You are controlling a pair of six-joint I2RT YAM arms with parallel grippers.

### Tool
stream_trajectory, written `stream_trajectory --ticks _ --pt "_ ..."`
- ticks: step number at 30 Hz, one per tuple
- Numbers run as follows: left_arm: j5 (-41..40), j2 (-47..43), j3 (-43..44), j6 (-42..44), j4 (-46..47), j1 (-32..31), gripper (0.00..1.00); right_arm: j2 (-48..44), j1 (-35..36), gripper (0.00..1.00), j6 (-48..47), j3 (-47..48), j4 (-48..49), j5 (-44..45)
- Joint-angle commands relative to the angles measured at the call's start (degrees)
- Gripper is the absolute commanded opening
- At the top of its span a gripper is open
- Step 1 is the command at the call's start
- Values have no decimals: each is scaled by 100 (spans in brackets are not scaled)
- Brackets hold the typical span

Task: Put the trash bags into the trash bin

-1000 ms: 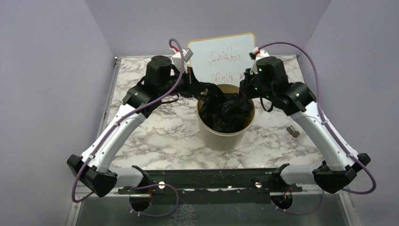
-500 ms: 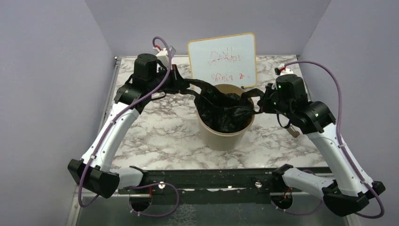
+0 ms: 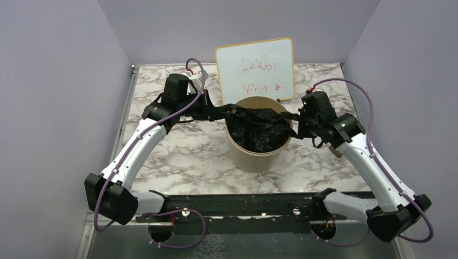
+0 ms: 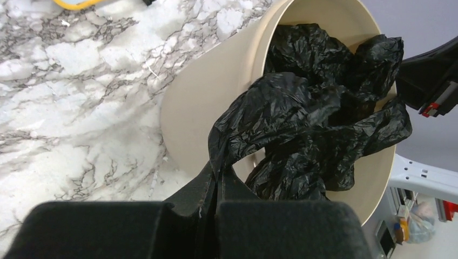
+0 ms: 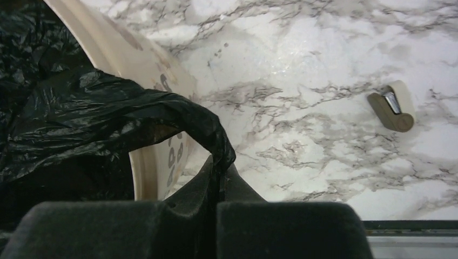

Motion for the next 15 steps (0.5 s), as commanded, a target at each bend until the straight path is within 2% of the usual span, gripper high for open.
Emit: stream_trajectory --ticks 1,6,15 --pt "221 -241 -327 -225 361 20 0 210 -20 1 -459 -224 580 -948" --pt "343 -426 -569 -387 433 20 0 798 -23 1 -837 190 1043 -1526" --pt "178 -1235 -878 -743 433 27 0 2155 -14 1 -1468 1367 1272 -1599"
